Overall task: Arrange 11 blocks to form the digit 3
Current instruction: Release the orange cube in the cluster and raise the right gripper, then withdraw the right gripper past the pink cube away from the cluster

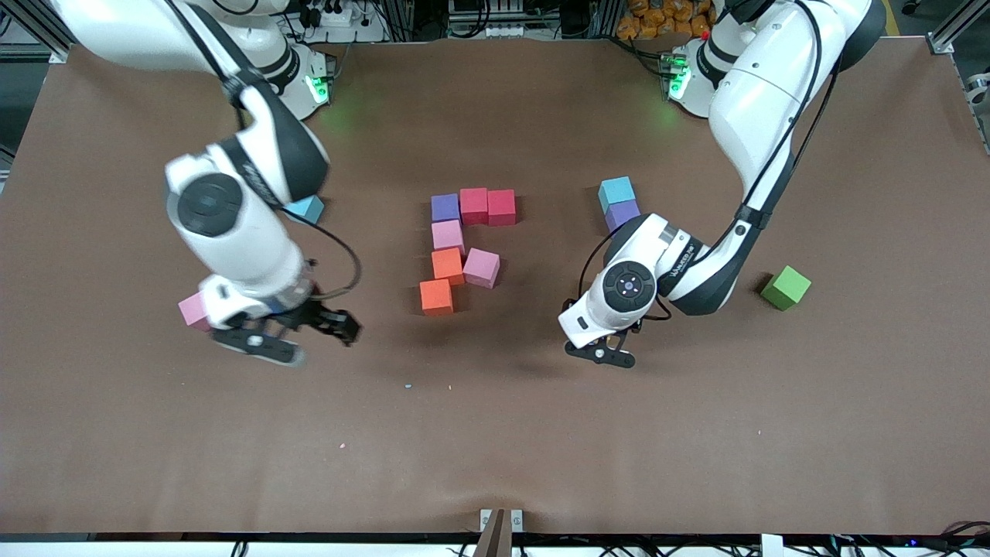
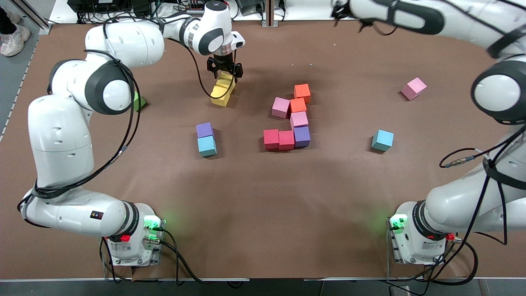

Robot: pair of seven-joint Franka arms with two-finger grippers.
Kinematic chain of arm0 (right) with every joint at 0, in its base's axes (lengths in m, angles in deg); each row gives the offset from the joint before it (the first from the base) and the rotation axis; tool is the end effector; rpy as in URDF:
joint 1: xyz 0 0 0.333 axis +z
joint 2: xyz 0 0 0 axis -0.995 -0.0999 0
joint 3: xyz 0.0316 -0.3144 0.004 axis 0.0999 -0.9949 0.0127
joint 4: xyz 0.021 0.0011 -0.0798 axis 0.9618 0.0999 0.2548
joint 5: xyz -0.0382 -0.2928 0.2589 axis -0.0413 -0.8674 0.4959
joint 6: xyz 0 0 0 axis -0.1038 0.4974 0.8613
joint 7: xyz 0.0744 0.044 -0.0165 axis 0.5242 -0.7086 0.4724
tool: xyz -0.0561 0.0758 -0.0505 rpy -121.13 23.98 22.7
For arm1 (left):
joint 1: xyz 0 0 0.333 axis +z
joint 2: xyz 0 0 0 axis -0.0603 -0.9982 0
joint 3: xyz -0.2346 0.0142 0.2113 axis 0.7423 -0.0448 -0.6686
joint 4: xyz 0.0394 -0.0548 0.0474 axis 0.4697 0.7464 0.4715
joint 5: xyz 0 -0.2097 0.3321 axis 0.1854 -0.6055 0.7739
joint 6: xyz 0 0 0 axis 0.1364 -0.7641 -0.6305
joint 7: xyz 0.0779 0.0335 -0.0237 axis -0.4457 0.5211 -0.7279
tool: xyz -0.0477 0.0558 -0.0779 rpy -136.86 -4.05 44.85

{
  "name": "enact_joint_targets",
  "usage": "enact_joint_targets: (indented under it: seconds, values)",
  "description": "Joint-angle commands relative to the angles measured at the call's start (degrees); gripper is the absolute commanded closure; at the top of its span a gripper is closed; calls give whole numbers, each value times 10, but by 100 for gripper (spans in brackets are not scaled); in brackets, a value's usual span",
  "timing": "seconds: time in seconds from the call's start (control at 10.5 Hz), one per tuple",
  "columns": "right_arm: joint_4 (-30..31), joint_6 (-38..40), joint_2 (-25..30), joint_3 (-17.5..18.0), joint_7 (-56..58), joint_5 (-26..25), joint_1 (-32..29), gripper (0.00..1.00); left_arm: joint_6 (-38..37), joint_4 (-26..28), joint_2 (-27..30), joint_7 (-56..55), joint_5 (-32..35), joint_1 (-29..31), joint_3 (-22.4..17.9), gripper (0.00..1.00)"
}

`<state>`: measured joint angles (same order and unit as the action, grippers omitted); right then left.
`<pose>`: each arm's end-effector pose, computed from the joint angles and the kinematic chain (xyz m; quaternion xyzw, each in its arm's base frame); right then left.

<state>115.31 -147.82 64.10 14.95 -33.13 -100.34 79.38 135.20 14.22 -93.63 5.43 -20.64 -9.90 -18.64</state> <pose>0.6538 0.2169 0.4575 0.9821 -0.1692 0.0823 0.0129 0.6163 -0.3468 0.2213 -0.9906 0.1234 0.0577 0.0158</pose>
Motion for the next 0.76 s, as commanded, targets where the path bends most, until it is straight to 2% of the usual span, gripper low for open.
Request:
enact_joint_targets:
  seconds: [0.0, 0.38, 0.47, 0.57, 0.66]
  values:
    - [26, 55, 70, -41, 26, 15, -19, 0, 8, 2, -6, -5, -9, -2, -2, 0]
    - [18, 74, 95, -126, 151, 16, -26, 0, 21, 2, -13, -7, -5, -2, -2, 0]
    - [16, 73, 95, -148, 186, 16, -26, 0, 21, 2, -13, -7, -5, -3, -2, 9]
    - [15, 74, 95, -160, 211, 16, -34, 0, 21, 1, -15, -7, -5, -2, -2, 31]
    - [15, 73, 95, -164, 240, 16, -50, 0, 21, 0, -16, -7, -5, -2, -2, 43]
